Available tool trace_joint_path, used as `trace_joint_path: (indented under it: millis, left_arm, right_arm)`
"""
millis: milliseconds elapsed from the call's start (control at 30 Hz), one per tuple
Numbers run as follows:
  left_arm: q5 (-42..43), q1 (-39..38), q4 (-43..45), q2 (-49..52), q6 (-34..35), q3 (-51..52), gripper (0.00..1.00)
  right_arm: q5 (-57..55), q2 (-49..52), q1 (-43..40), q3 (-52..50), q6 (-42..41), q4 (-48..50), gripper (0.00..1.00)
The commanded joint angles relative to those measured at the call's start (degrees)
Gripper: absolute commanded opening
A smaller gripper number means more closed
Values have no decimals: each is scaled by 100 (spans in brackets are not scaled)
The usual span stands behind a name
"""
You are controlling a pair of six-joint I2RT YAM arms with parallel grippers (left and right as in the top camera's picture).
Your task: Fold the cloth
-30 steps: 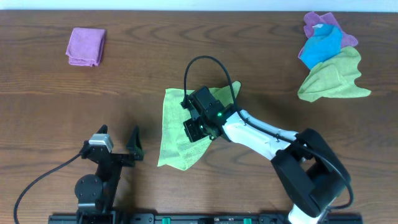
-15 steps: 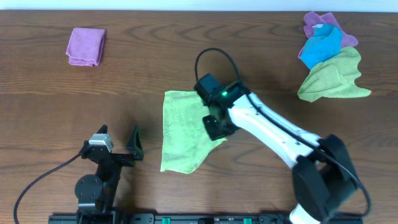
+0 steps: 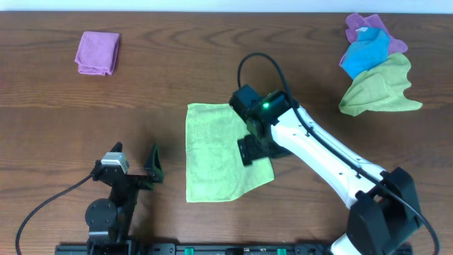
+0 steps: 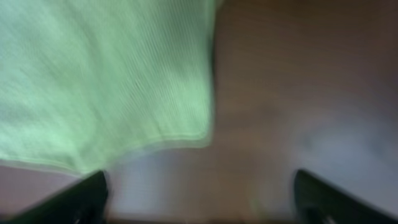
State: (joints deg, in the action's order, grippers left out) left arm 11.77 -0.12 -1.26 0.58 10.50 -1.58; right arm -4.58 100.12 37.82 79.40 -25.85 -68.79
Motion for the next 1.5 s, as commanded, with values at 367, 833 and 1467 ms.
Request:
trace_joint_path:
  millis: [367,833,1467]
  left_arm:
    - [-33,-22,-186,-28,-20,131,95]
    - [-33,-22,-188,-28,-20,131,95]
    - [4194,-28,376,-28,2802,127,95]
  right_arm:
    - [398,835,-28,39,664,2306,2]
    - [501,352,2,42,662,737,1]
    - [1451,-6030,612,-1663,-48,-260,100]
